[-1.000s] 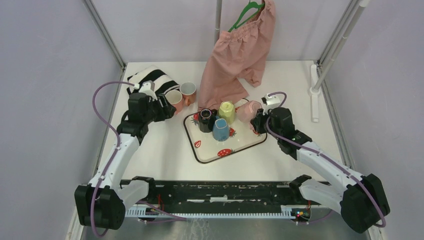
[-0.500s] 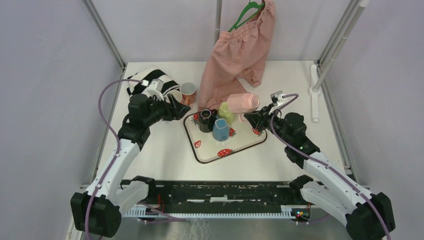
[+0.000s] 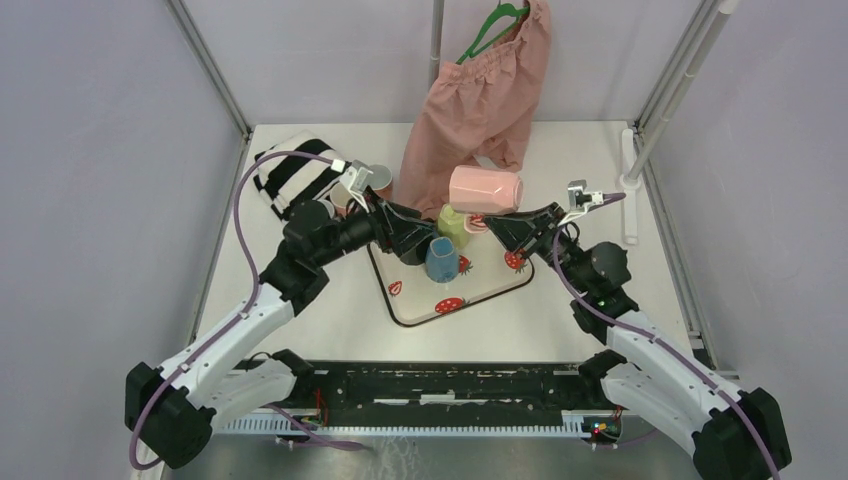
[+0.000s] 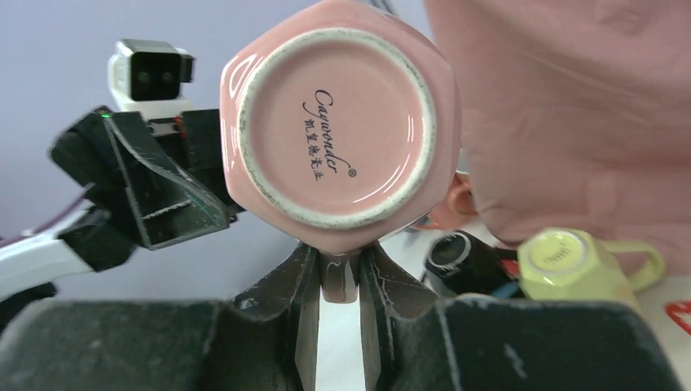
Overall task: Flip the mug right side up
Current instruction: Turn over the cup on the tray.
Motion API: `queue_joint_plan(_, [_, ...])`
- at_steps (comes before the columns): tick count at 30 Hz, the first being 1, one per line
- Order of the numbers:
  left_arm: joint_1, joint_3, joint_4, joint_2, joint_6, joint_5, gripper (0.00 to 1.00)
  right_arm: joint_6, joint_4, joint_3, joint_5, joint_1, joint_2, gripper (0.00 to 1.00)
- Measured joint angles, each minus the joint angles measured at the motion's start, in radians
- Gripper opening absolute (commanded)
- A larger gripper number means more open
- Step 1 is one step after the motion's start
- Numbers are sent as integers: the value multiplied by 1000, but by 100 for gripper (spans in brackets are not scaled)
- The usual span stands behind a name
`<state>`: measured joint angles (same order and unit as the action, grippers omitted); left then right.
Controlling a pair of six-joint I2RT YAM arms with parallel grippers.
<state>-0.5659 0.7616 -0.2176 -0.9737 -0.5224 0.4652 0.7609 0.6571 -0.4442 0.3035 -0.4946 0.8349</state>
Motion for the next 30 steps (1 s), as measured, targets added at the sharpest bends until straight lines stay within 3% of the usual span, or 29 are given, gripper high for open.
queue_joint_plan(15, [-100, 32, -233, -98, -56, 100, 73, 224, 404, 24, 119, 0, 67, 0])
queue_joint_plan(30, [-193, 116, -305, -180, -56, 166, 62, 285, 523, 18, 205, 0, 97, 0])
